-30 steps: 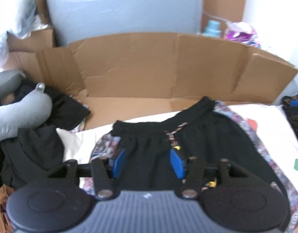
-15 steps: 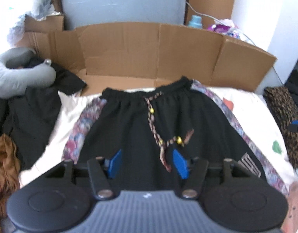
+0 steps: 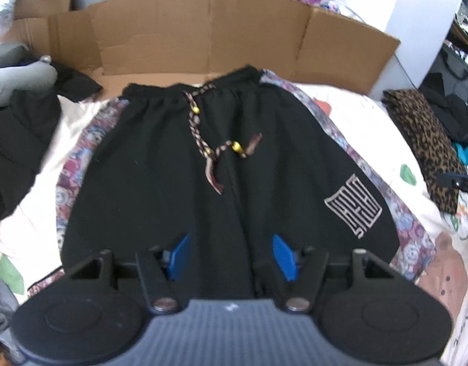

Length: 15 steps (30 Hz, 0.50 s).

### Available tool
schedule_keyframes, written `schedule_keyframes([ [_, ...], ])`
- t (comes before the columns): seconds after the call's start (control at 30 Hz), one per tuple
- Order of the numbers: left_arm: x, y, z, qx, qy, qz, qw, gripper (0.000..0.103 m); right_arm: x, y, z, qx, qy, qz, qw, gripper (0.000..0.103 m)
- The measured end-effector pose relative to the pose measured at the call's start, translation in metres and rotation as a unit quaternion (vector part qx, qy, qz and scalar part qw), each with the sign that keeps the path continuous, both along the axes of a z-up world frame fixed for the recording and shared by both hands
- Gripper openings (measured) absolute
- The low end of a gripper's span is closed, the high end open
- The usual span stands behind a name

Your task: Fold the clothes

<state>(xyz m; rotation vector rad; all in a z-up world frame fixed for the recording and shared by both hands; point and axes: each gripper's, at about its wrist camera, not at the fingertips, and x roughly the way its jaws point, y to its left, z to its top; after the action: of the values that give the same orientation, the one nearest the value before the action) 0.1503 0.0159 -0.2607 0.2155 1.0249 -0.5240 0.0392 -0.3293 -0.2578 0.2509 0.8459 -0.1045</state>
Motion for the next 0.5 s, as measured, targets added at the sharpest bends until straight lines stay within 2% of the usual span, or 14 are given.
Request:
schedule_keyframes([
  [0.07, -0.004, -0.003, -0.007, -0.003, 0.011, -0.002, 0.9999, 0.063, -0.003, -0.004, -0.009, 0.006, 0.007, -0.015, 1.000, 0.035],
  [0.5, -0.031, -0.021, -0.039, -0.020, 0.069, -0.016, 0.9972, 0.065, -0.027, -0.021, -0.052, 0.002, 0.059, -0.015, 0.998, 0.035],
])
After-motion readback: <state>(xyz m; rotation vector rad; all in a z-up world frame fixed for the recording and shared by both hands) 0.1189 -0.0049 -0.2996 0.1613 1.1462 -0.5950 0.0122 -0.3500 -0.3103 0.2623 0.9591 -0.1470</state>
